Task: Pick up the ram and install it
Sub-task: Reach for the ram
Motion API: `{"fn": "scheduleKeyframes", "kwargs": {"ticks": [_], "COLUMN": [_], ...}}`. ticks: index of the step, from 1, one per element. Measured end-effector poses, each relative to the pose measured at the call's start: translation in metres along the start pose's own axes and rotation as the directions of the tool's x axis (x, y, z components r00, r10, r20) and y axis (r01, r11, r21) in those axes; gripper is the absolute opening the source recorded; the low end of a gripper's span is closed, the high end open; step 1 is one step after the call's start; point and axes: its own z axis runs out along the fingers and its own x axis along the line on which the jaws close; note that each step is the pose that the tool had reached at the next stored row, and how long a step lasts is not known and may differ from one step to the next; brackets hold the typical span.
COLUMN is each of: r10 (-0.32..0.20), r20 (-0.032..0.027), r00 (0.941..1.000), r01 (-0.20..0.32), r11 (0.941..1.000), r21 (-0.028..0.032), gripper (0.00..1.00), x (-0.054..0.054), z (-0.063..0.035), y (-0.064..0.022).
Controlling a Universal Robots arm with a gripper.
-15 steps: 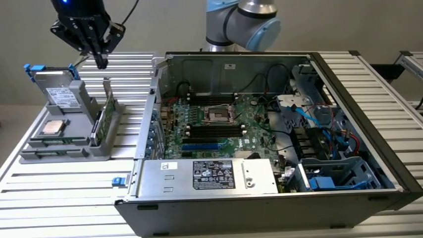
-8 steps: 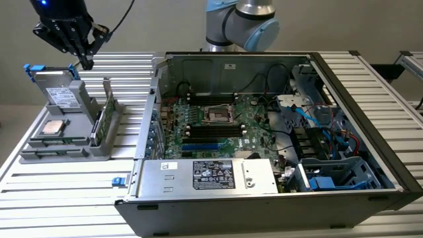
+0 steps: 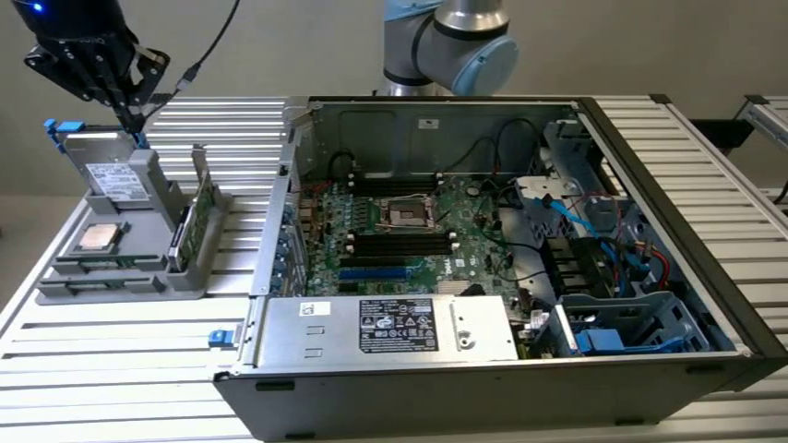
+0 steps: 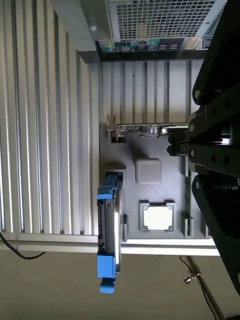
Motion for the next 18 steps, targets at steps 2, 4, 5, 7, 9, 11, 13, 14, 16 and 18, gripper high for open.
{"fn": "scheduleKeyframes", "kwargs": {"ticks": [2, 4, 5, 7, 9, 11, 13, 14, 16, 18], "r10": [-0.002, -0.003, -0.004, -0.007, -0.01, -0.013, -0.016, -0.018, -0.022, -0.026], "r20": [-0.0002, -0.0005, -0.0005, -0.0009, -0.0013, -0.0017, -0.0022, -0.0025, -0.003, -0.0036], "r00": [1.0, 1.0, 1.0, 1.0, 1.0, 0.9999, 0.9999, 0.9998, 0.9998, 0.9997], "r01": [0.002, 0.003, 0.004, 0.007, 0.01, 0.013, 0.016, 0.018, 0.022, 0.026], "r11": [1.0, 1.0, 1.0, 1.0, 0.9999, 0.9999, 0.9999, 0.9998, 0.9998, 0.9997], "r21": [0.0006, 0.0013, 0.0016, 0.002, 0.0023, 0.0025, 0.0027, 0.0029, 0.0031, 0.0034], "gripper": [0.1, 0.1, 0.1, 0.1, 0.1, 0.1, 0.1, 0.1, 0.1, 0.1], "x": [0.008, 0.016, 0.02, 0.026, 0.032, 0.038, 0.045, 0.048, 0.054, 0.059], "z": [0.0008, 0.0014, 0.0018, 0.0024, 0.003, 0.0035, 0.004, 0.0042, 0.0047, 0.005], "y": [-0.0002, -0.0004, -0.0005, -0.0006, -0.0008, -0.0009, -0.0011, -0.0012, -0.0015, -0.0019]}}
